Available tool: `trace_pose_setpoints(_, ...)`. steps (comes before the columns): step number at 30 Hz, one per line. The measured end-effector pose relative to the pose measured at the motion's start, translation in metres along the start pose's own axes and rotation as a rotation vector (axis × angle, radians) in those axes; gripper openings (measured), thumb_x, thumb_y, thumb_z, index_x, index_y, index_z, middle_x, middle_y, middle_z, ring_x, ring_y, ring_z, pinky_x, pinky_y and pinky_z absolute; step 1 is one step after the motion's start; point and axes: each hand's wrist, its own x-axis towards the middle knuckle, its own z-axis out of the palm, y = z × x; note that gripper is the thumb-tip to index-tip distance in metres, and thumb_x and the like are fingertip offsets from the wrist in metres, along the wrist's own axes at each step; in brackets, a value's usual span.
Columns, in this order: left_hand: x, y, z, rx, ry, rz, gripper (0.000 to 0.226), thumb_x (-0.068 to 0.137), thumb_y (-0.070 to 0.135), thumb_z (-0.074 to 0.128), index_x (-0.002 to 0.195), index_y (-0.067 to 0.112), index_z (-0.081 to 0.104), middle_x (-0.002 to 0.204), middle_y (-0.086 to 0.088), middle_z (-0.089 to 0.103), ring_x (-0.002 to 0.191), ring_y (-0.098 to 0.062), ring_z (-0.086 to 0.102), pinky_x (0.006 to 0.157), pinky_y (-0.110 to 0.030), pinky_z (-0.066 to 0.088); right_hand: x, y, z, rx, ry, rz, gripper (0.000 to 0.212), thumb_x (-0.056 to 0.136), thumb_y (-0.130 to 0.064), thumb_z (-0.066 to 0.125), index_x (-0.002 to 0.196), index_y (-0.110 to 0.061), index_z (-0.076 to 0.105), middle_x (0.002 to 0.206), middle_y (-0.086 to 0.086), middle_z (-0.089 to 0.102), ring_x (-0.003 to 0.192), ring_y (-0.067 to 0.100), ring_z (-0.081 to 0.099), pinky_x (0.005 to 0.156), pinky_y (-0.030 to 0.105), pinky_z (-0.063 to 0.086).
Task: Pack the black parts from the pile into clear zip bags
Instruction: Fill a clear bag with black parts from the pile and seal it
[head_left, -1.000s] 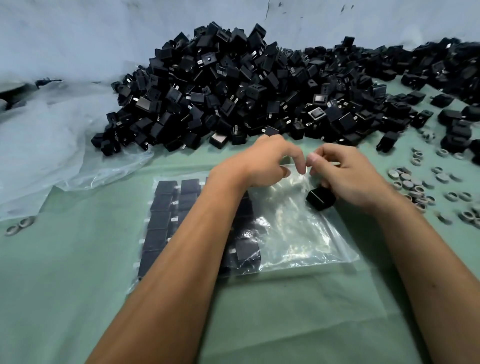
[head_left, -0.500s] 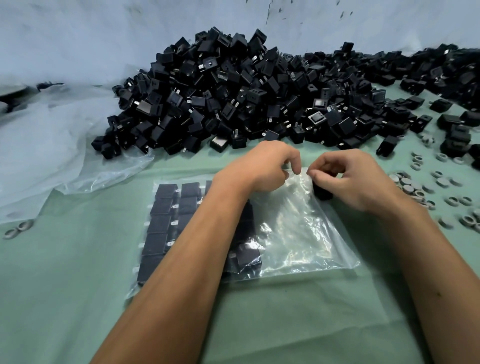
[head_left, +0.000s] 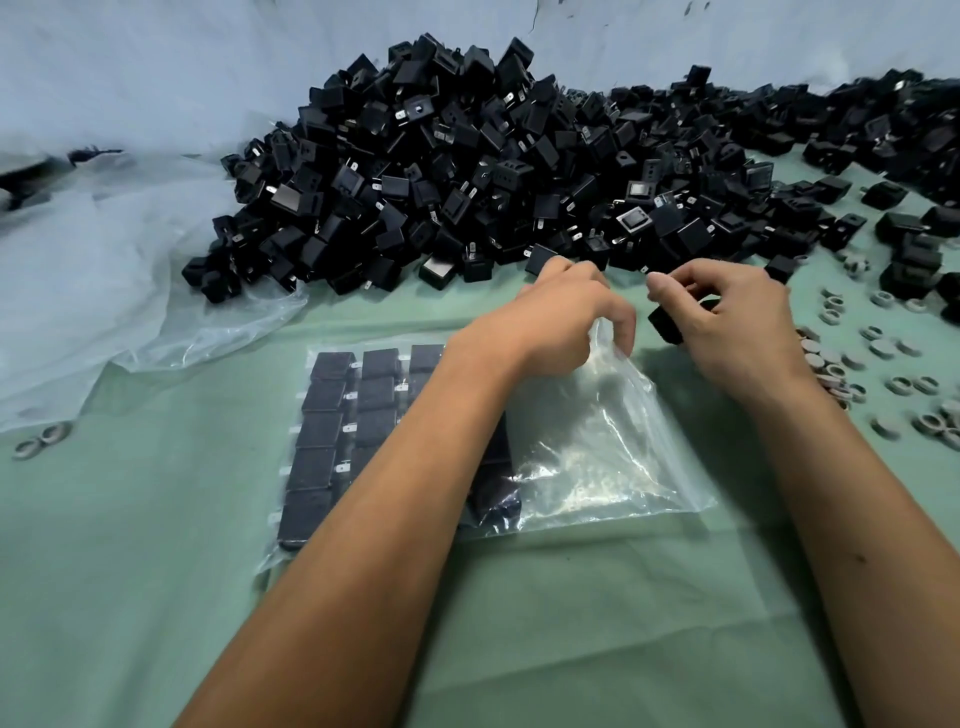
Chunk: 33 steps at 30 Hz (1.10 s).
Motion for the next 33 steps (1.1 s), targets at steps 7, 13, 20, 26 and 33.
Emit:
trace_pose_setpoints(7,-0.003,-0.009,-0.015,0.006,0.078,0.057,0.015,0.083,0.017,0.081,0.09,0.03,0.077,0.12,0.0,0.061,0.124,-0.02,0.046,0.108,-0.039,0.039,-0.004,-0.007,-0.004,0.163,-0.242,-0.003,0.031,0.076,-0.053,0.081,0.081,-0.022,0.078,0.077,0.01,0.074,0.062,0.014,0.056,0.061,0.029,0.046)
trace_pose_setpoints(13,-0.009,-0.014,-0.026,-0.148,0.146,0.035,0.016,0.075,0.017,0.088,0.082,0.029,0.078,0.095,0.021,0.057,0.093,0.004,0.054,0.079,-0.018,0.047,-0.006,-0.011,-0.003,0.244,-0.399,-0.089,0.034,0.072,-0.048,0.085,0.071,-0.015,0.074,0.052,-0.006,0.054,0.047,0.007,0.038,0.045,0.015,0.031)
trace_pose_setpoints(20,-0.01,-0.015,-0.027,-0.204,0.173,0.011,0.015,0.075,0.02,0.086,0.081,0.031,0.078,0.095,0.019,0.055,0.092,0.0,0.057,0.078,-0.022,0.049,-0.007,-0.015,-0.01,0.262,-0.317,-0.176,0.026,0.076,-0.046,0.083,0.078,-0.021,0.079,0.054,-0.009,0.061,0.047,0.006,0.047,0.048,0.013,0.037)
trace_pose_setpoints(26,-0.01,-0.019,-0.023,-0.229,0.113,-0.056,0.016,0.077,0.012,0.084,0.082,0.025,0.076,0.088,0.014,0.068,0.087,-0.005,0.07,0.081,-0.03,0.058,-0.012,-0.019,-0.012,0.284,-0.632,-0.109,0.029,0.086,-0.013,0.082,0.111,-0.024,0.077,0.09,0.012,0.079,0.079,0.028,0.071,0.087,0.056,0.058)
trace_pose_setpoints(33,-0.013,-0.021,-0.031,-0.291,0.133,-0.052,0.016,0.078,0.015,0.085,0.076,0.026,0.074,0.081,0.011,0.071,0.083,-0.012,0.072,0.076,-0.032,0.059,-0.014,-0.024,-0.003,0.085,-0.579,-0.108,0.04,0.07,-0.016,0.095,0.095,-0.017,0.064,0.065,-0.01,0.064,0.054,0.012,0.051,0.056,0.034,0.047)
